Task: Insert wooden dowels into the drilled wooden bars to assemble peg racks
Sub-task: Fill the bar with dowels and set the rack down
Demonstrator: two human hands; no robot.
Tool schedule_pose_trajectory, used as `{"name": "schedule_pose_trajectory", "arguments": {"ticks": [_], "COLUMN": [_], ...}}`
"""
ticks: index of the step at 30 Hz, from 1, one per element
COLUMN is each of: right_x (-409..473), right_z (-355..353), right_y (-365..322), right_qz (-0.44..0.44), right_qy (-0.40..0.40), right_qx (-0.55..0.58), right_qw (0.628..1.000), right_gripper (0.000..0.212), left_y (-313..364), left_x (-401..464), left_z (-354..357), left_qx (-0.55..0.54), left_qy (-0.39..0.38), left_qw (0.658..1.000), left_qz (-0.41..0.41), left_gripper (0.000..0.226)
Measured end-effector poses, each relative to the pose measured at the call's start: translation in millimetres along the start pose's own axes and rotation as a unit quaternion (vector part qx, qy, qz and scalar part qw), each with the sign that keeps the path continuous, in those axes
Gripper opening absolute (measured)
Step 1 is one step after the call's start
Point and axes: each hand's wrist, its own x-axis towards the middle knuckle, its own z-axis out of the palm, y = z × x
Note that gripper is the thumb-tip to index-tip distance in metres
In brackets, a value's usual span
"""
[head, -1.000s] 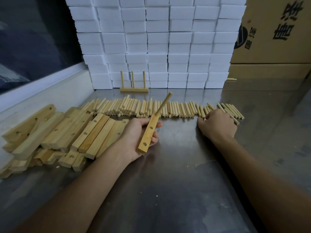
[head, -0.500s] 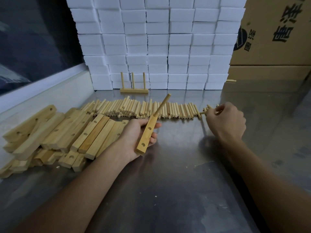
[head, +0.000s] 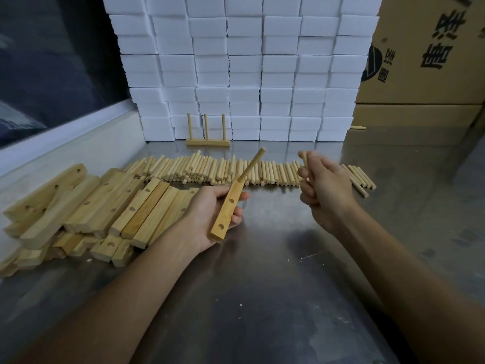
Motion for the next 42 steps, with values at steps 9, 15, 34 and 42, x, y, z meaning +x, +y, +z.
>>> {"name": "schedule_pose_trajectory", "arguments": {"ticks": [9, 15, 34, 42], "right_x": [0, 3, -24, -27], "right_z": [5, 2, 25, 39], "right_y": [7, 15, 13, -8], "right_qz": [0.004, -0.129, -0.193, -0.363], "right_qy": [0.006, 0.022, -0.218, -0.242], "right_qx": [-0.097, -0.273, -0.382, -0.564], "right_qw": [0.995, 0.953, 0.877, 0.701], "right_gripper": [0.017, 0.016, 0.012, 0.014], "left_y": [0, 0, -2, -6], "left_x": [2, 3, 1, 1], "left_z": [-1, -1, 1, 6], "left_qx": [-0.002, -0.01, -0.007, 0.018], "left_qy": [-0.001, -0.001, 0.039, 0.067], "left_qw": [1.0, 1.0, 0.999, 0.996], "left_qz": [-0.002, -0.005, 0.027, 0.049], "left_gripper": [0.026, 0.027, 0.031, 0.027]}}
